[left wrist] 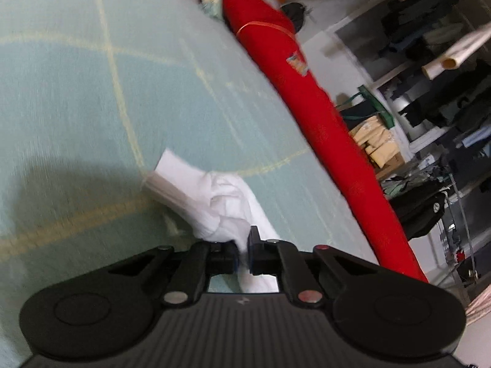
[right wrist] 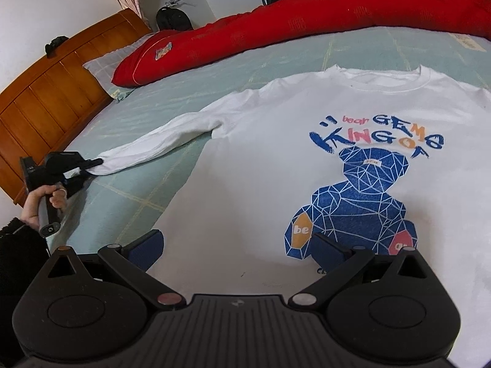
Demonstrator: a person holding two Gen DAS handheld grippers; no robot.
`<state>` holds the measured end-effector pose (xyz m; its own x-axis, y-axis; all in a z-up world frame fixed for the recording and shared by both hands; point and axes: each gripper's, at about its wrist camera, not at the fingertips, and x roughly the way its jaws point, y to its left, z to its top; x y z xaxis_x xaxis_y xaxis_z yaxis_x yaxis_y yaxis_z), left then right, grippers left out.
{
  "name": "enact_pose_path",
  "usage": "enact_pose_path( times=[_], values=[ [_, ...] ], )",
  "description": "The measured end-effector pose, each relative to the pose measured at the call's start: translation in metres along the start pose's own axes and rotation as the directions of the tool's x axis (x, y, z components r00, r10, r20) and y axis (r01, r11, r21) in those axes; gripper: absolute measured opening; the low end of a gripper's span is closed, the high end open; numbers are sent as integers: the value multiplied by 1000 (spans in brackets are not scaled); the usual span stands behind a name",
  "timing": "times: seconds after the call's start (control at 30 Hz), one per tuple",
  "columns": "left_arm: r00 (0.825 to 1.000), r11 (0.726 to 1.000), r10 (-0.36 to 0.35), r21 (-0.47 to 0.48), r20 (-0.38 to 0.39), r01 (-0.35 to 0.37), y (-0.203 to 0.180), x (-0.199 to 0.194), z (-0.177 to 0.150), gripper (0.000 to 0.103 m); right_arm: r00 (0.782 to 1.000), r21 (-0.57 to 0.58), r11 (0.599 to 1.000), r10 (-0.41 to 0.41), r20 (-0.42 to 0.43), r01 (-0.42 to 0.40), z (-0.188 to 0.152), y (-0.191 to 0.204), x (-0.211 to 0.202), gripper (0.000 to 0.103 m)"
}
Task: Fold clothes
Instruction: 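Lay the folded sleeve onto the sweatshirt body with the left tool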
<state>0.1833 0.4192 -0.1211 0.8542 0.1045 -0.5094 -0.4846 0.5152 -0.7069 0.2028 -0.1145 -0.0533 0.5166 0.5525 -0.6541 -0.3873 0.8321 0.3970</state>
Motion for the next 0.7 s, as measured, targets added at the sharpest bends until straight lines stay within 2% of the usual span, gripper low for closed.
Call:
enact_pose_path(
  times=[0.07,0.27,0.4,0.5,0.57,0.7],
  values=[
    [1000,1000,15,20,11,-16,0,-2,4,5,1000,-6,1000,-4,-2,4,0,0,1,103],
    [999,998,31,60,-29,-29,2,9,5,7,1000,-14,1000,-7,-14,7,-3,3,5,103],
    [998,999,-23,-29,-52,21,21,1,6,13,1000,-31,999,-16,-10,16,-3,5,1,103],
    [999,993,-50,-107,-23,47,38,-8,10,17,1000,-24,1000,-16,-7,16,-3,3,1,103],
    [998,986,-64,-157,10,65,48,-11,14,21,1000,-23,1000,-16,-9,16,-4,3,1,103],
    [993,966,-120,-230,1,117,57,3,23,25,1000,-24,1000,-17,-12,17,-5,5,2,103]
  ],
)
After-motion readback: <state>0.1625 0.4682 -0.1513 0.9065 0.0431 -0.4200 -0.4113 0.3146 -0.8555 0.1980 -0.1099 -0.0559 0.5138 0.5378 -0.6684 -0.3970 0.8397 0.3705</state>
